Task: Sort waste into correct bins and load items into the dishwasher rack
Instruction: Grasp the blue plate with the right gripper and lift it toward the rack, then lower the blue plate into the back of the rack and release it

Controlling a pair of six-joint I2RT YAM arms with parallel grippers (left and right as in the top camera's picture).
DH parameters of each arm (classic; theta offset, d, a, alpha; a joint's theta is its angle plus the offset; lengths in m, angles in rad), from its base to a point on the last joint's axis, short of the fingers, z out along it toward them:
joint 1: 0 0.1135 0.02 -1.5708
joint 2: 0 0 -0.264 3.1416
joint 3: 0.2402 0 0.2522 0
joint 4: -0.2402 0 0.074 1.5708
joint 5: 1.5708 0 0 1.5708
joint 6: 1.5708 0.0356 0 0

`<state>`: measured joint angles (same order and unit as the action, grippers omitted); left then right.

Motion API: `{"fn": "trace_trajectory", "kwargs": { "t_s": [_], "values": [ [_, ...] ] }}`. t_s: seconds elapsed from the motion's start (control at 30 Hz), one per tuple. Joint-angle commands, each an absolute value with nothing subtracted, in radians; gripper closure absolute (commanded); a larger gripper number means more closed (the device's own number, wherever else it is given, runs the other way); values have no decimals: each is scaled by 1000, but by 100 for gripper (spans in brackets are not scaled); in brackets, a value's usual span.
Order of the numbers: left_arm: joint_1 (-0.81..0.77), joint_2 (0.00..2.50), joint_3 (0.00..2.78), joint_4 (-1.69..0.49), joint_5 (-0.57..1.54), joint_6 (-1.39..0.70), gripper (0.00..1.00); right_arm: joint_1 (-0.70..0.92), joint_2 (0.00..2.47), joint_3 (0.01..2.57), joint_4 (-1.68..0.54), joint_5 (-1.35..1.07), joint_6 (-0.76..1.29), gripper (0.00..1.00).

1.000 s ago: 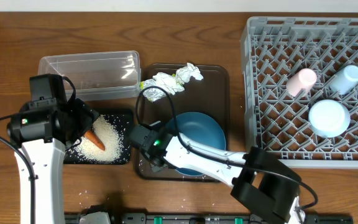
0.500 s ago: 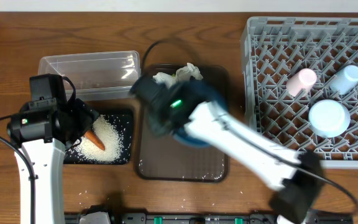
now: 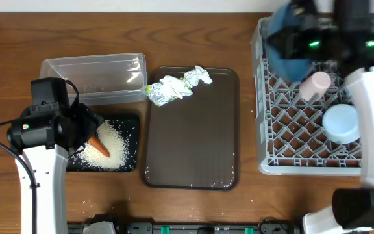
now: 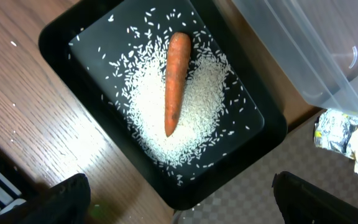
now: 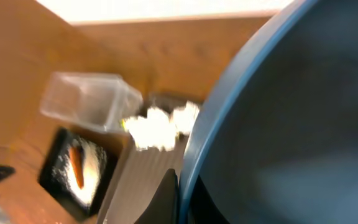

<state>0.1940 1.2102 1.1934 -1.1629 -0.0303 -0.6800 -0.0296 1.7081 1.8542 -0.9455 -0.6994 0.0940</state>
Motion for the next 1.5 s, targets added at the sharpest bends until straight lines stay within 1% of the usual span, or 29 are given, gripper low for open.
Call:
{"fn": "trace_trajectory", "kwargs": {
  "t_s": [0.0, 0.07, 0.13, 0.47, 0.57, 0.63, 1.03, 1.1, 1.17, 1.2, 1.27, 1.33, 1.47],
  "values": [
    [198, 1210, 1208, -1166, -46, -675, 4, -139, 1753, 1853, -852, -1110, -9, 99],
    [198, 1210, 1208, -1166, -46, -675, 4, -189, 1795, 1853, -754, -1212, -7, 99],
    [198, 1210, 1208, -1166, -46, -675, 4, -219, 1839, 1853, -658, -1255, 34, 99],
    [198, 1210, 1208, -1166, -46, -675, 4, -238, 2068, 1853, -236, -1255, 380, 99],
    [198, 1210, 1208, -1166, -46, -675, 4, -244, 2110, 1853, -161, -1254, 467, 99],
    [198, 1210, 1208, -1166, -46, -675, 4, -255, 2126, 1853, -157, -1253, 501, 99],
    [198, 1210, 1208, -1166, -46, -675, 4, -381, 2142, 1853, -335, -1220, 472, 98],
    [198, 1210, 1208, -1166, -46, -675, 4, -396, 2142, 1853, -369, -1220, 444, 96],
    [198, 1210, 1208, -1166, -46, -675, 4, -408, 2142, 1853, -414, -1220, 403, 89],
    [198, 1210, 1208, -1166, -46, -675, 4, -414, 2142, 1853, -434, -1219, 390, 89],
    [198, 1210, 1208, -1166, -46, -675, 4, -421, 2141, 1853, -466, -1198, 384, 89],
    [198, 1210, 1208, -1166, -46, -675, 4, -429, 2140, 1853, -493, -1166, 384, 92],
    [198, 1210, 1208, -1166, -46, -675, 4, -454, 2129, 1853, -558, -1109, 384, 93]
  ]
}}
